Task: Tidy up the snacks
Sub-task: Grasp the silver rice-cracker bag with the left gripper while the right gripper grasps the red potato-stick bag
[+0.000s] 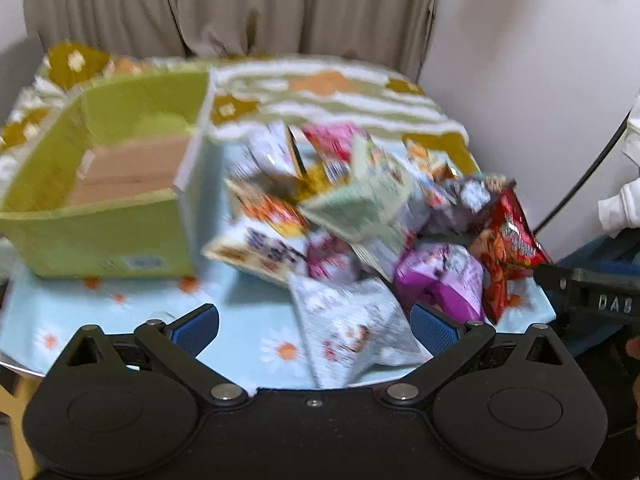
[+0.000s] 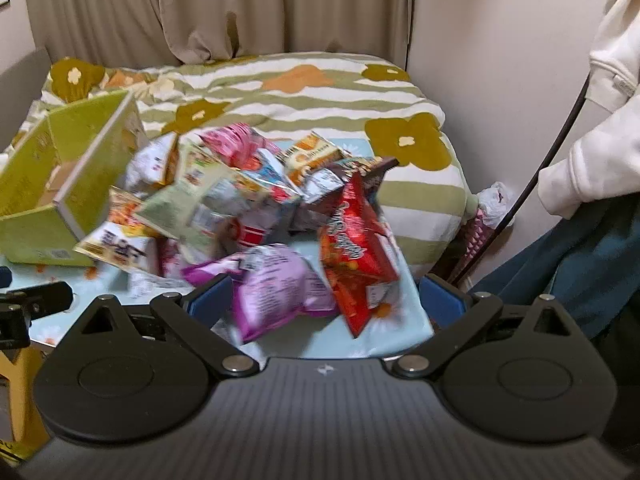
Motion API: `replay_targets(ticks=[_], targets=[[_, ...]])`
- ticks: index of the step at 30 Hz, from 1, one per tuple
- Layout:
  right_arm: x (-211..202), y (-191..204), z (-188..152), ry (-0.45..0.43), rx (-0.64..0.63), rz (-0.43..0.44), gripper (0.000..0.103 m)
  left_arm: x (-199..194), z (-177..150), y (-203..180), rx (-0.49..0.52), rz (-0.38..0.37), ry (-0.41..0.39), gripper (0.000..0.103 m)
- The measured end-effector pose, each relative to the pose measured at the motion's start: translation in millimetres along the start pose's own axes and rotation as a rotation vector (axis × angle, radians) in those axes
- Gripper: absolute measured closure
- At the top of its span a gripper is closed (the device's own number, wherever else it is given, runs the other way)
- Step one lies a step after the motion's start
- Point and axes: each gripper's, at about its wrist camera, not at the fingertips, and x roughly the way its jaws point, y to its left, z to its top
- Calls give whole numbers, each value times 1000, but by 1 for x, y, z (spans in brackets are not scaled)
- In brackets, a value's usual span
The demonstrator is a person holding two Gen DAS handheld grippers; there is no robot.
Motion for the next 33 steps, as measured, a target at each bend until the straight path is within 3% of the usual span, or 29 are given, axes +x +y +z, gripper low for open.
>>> replay_targets(ticks=[16,22,26,33], targets=[[97,-40,18,97,-15,85,0,106,-5,-21,-116,-11,147,0],[116,-47,22,138,0,133,0,131,-8,-15,-175,-36,185,8],[127,-45,25,153,-21,150,0,144,-15,-4,-242,-68,213,22],[143,-44,31,182,-23,176,12,138,-20,-9,-211,-35,185,27]])
